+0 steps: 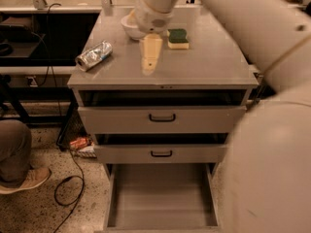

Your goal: Place redbull can into bottom drawer

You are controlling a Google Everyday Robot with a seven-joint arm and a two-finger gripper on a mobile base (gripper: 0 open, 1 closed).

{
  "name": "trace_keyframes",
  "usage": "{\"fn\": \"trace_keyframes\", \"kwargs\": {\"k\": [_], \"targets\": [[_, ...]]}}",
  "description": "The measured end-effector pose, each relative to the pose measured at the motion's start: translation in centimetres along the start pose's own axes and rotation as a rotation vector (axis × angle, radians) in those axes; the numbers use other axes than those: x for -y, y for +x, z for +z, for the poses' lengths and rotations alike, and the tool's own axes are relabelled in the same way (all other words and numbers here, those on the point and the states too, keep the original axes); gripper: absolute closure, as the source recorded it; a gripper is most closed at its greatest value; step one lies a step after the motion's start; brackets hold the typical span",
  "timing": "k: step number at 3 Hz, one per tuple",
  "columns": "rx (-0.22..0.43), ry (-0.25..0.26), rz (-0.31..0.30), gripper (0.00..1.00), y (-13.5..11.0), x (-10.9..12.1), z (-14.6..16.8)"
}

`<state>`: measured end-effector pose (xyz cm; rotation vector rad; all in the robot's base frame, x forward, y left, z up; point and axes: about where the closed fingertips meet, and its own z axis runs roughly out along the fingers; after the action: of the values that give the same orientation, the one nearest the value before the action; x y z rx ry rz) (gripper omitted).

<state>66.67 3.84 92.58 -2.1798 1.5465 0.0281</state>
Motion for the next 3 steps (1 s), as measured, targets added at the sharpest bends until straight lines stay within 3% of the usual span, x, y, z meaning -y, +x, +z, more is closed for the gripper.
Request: {"fn": "trace_keyframes", "kwargs": {"k": [1, 3], "targets": [[-0.079, -0.039, -0.070, 0.00, -1.3, 2.9, 3.2], [-0.151, -0.072, -0.216, 0.00, -5.2, 6.4, 6.9]]}}
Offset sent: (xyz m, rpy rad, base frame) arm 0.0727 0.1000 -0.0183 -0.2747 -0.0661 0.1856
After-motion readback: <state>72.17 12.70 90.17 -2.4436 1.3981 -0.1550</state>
